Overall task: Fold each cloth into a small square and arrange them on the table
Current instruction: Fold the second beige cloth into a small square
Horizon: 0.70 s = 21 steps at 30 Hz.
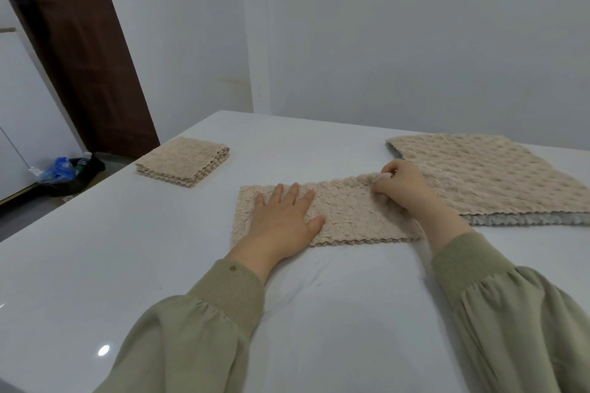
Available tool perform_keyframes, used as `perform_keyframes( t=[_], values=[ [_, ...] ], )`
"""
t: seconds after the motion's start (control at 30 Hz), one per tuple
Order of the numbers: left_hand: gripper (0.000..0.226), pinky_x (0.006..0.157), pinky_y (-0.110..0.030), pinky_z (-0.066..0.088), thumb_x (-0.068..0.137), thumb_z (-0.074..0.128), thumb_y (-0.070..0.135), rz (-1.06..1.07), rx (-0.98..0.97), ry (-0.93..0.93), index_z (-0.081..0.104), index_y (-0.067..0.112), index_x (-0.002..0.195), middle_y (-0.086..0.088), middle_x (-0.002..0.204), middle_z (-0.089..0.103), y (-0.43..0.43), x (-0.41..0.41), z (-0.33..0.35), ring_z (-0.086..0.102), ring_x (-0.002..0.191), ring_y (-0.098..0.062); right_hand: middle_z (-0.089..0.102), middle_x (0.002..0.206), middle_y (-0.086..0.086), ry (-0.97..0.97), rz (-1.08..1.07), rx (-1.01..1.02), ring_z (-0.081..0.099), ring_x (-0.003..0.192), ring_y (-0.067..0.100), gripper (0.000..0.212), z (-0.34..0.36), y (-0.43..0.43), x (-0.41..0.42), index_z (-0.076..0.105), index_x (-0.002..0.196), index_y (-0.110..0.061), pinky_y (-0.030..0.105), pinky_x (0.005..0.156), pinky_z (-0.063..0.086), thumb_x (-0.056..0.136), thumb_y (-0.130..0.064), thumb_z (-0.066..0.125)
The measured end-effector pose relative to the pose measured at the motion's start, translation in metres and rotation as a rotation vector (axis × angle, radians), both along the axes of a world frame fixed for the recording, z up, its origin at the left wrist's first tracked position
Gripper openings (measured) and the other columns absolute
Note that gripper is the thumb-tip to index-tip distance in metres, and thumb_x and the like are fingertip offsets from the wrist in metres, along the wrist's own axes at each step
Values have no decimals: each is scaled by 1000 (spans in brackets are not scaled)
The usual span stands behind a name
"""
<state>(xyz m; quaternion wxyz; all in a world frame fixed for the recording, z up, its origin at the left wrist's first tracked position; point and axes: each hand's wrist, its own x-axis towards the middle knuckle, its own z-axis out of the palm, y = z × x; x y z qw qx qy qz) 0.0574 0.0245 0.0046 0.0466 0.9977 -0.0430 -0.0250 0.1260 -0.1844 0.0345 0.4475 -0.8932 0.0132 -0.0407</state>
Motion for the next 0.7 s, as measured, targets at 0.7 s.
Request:
perform_keyframes(
  t=[0.7],
  values=[
    [44,113,-31,28,88,62,19,-101,-1126,-267,52,46,122,14,138,46,0,-4,25,33,134,1,61,62,-10,-217,445,-123,53,51,-8,21,70,33,-43,64,69,-20,4,50,38,73,-4,76]
  ],
)
